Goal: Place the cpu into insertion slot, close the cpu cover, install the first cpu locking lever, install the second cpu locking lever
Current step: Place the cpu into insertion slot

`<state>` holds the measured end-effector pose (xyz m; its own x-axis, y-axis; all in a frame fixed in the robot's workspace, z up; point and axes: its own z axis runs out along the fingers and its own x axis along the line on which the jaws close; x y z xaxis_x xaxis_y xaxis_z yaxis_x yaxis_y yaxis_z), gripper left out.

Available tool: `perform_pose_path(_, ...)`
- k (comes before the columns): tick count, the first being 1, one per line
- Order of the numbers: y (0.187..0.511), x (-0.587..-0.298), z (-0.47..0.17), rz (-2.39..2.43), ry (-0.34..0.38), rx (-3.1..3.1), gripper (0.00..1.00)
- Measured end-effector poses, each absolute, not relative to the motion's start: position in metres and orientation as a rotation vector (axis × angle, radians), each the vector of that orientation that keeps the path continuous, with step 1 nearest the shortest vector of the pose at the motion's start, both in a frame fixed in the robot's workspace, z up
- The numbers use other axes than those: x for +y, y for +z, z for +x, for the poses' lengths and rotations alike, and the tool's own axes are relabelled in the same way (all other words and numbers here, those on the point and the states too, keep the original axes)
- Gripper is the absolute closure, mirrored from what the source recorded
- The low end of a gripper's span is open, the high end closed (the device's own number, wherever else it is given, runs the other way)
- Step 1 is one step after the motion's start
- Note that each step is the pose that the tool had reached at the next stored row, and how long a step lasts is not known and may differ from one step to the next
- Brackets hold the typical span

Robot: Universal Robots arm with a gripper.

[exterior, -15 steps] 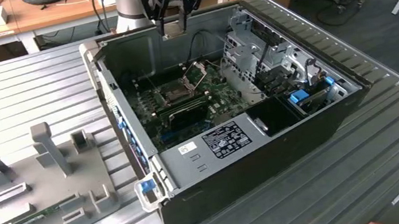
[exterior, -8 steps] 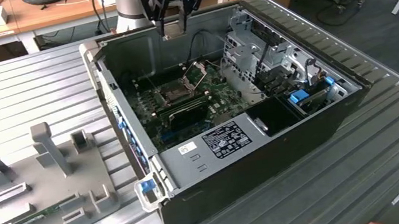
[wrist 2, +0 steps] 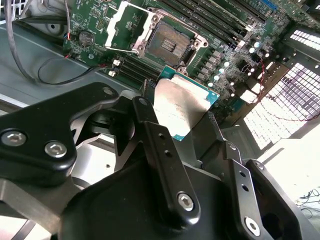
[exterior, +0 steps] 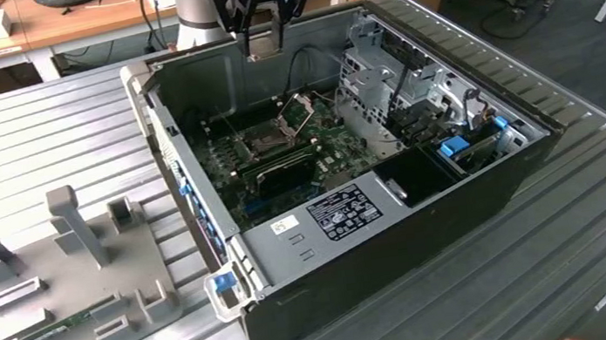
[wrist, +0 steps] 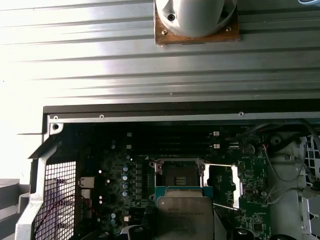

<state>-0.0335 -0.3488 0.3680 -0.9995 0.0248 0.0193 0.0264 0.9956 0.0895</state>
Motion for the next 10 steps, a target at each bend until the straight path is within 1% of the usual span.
perform_pose_path(10,0.3602,-0.3488,-0.0335,-0.04,-0.138,-3.12,0.46)
